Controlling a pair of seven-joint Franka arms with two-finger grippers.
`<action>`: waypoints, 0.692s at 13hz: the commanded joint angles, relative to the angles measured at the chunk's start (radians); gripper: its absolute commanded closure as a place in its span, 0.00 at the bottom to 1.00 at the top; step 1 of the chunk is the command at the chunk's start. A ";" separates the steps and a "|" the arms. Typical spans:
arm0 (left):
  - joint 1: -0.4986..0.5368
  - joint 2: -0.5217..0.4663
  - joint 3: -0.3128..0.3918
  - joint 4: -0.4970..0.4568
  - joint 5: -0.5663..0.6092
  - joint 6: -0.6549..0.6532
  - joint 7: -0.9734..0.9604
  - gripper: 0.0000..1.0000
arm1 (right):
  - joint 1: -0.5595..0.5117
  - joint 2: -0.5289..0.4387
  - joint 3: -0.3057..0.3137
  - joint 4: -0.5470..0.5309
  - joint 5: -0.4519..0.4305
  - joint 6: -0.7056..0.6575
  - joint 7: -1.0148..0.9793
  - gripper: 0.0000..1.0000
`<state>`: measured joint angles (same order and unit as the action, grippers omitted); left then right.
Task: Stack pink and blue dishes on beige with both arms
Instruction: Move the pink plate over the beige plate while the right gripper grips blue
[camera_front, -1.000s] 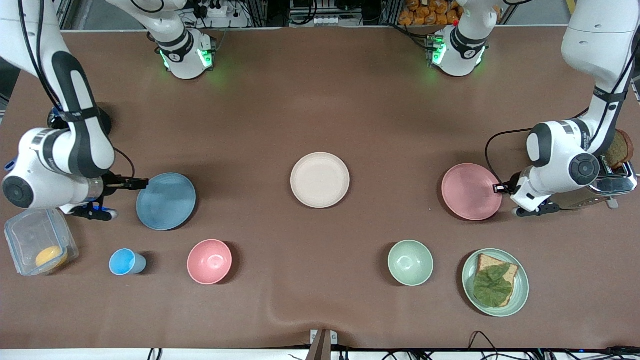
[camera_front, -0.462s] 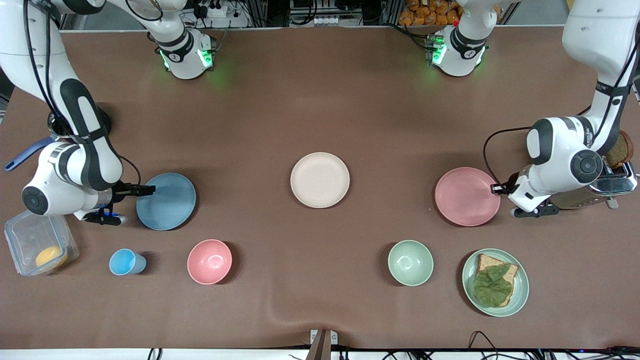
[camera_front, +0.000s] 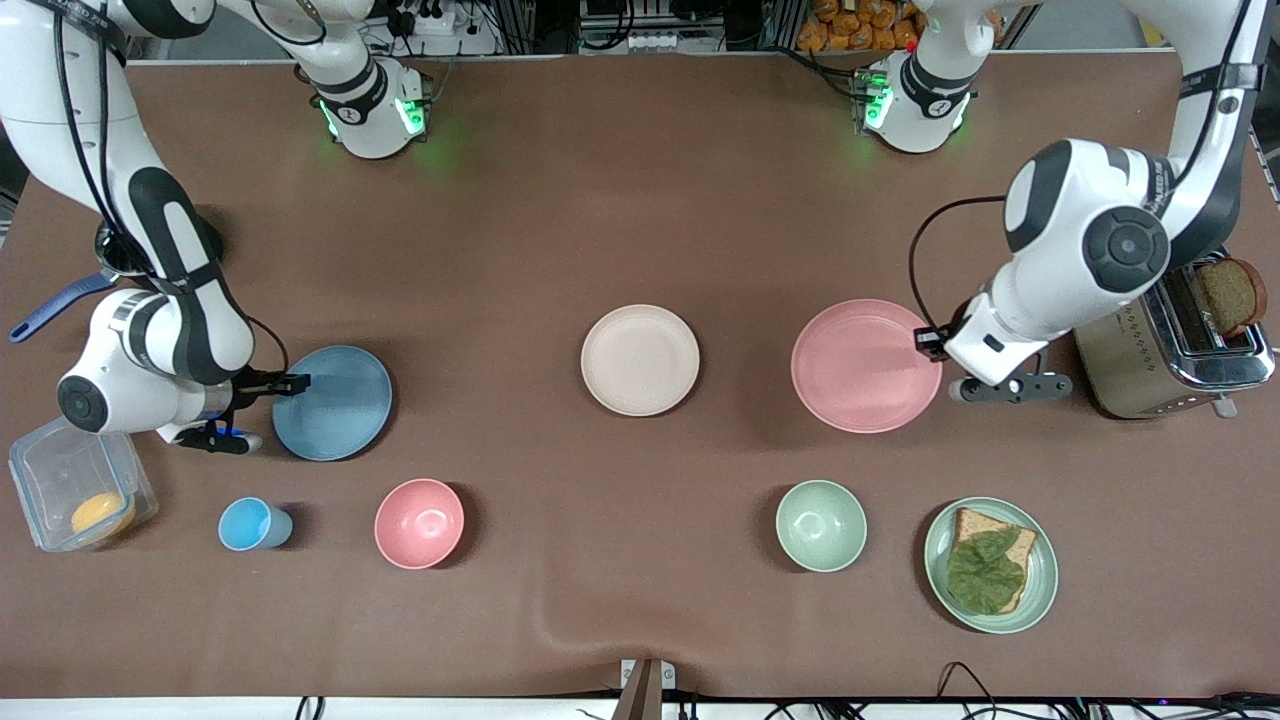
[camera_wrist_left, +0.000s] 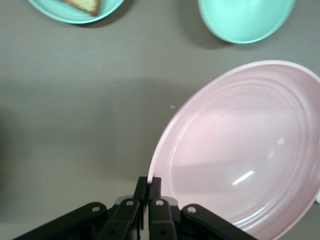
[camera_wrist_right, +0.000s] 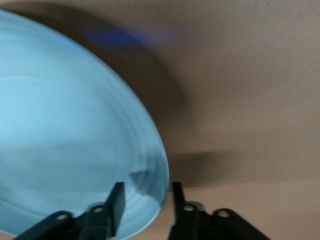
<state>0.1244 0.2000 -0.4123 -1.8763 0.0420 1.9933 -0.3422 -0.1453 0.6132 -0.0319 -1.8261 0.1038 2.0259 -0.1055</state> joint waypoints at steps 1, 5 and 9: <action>0.014 0.027 -0.087 0.043 0.001 -0.024 -0.081 1.00 | -0.007 0.000 0.007 -0.001 0.019 -0.007 -0.013 1.00; -0.021 0.041 -0.164 0.060 -0.040 -0.019 -0.130 1.00 | 0.004 -0.058 0.017 0.014 0.017 -0.093 -0.003 1.00; -0.129 0.125 -0.171 0.049 -0.034 0.056 -0.176 1.00 | 0.053 -0.104 0.017 0.102 0.031 -0.277 0.055 1.00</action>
<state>0.0256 0.2594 -0.5801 -1.8437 0.0146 2.0146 -0.4837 -0.1102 0.5363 -0.0166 -1.7600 0.1177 1.8304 -0.0901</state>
